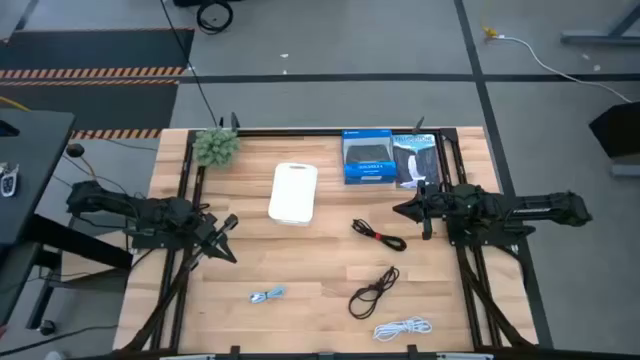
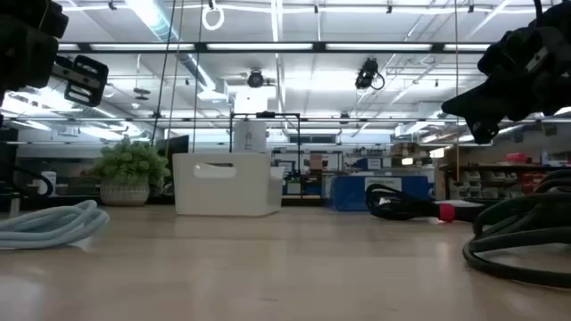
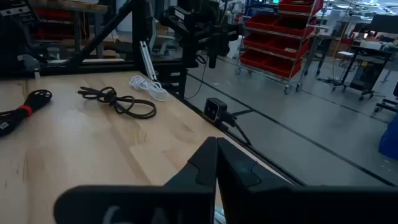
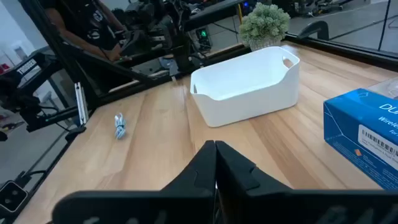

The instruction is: Pick and place USB-C Cables

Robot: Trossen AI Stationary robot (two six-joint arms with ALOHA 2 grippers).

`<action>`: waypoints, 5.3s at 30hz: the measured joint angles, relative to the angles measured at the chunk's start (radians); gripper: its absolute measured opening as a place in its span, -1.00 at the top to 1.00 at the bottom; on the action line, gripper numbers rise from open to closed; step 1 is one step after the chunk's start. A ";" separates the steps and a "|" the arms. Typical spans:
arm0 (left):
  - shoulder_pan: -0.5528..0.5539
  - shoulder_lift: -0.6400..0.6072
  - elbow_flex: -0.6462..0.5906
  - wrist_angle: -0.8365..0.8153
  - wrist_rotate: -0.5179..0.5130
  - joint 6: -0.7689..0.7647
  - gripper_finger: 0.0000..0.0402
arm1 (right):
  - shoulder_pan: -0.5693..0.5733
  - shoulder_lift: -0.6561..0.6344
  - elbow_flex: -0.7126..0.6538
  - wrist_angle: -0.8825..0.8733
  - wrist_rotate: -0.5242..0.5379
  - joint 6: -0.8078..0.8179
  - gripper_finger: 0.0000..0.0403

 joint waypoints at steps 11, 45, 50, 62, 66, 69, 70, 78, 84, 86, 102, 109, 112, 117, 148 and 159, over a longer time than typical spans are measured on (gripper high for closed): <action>0.000 0.000 0.000 0.000 0.000 0.000 0.94 | 0.000 0.000 0.000 0.000 0.000 0.000 0.94; 0.000 0.000 0.000 0.000 0.000 0.000 0.94 | 0.000 0.000 0.000 0.000 0.000 0.000 0.94; 0.000 0.000 0.000 0.000 0.000 0.000 0.94 | 0.000 0.000 0.000 0.000 0.000 0.000 0.94; 0.000 0.000 0.000 0.000 0.000 0.000 0.94 | 0.000 0.000 0.000 0.000 0.000 0.000 0.94; 0.000 0.000 0.000 0.000 0.000 0.000 0.94 | 0.000 0.000 0.000 0.000 0.000 0.000 0.94; 0.000 0.000 0.000 0.000 0.000 0.000 0.94 | 0.000 0.000 0.000 0.000 0.000 0.000 0.94; 0.000 0.000 0.000 0.000 0.000 0.000 0.94 | 0.000 0.000 0.000 0.000 0.000 0.000 0.94; 0.000 0.000 0.000 0.000 0.000 0.000 0.94 | 0.000 0.000 0.000 0.000 0.000 0.000 0.94; 0.000 0.000 0.000 0.000 0.000 0.000 0.94 | 0.000 0.000 0.000 0.000 0.000 0.000 0.94; 0.000 0.000 0.000 0.000 0.000 0.000 0.94 | -0.001 0.000 0.000 0.001 0.014 0.000 0.94; 0.000 0.001 0.000 0.000 0.000 0.000 0.94 | -0.035 0.044 0.000 0.632 0.326 0.486 0.94; 0.000 0.002 0.000 0.000 0.000 0.000 0.94 | -0.040 0.166 0.180 0.617 0.287 0.267 0.94; 0.000 0.002 0.000 0.000 -0.001 0.000 0.94 | -0.040 0.261 0.304 0.395 0.272 0.198 0.94; 0.000 0.002 0.000 0.000 -0.058 0.000 0.94 | -0.050 0.424 0.444 0.121 0.289 0.225 0.94; 0.000 0.002 0.000 -0.003 -0.091 0.061 0.94 | -0.072 1.180 0.804 0.101 -0.209 0.268 0.94; 0.000 0.002 0.000 -0.004 -0.110 0.064 0.94 | -0.041 1.310 1.030 -0.577 -0.201 -0.083 0.92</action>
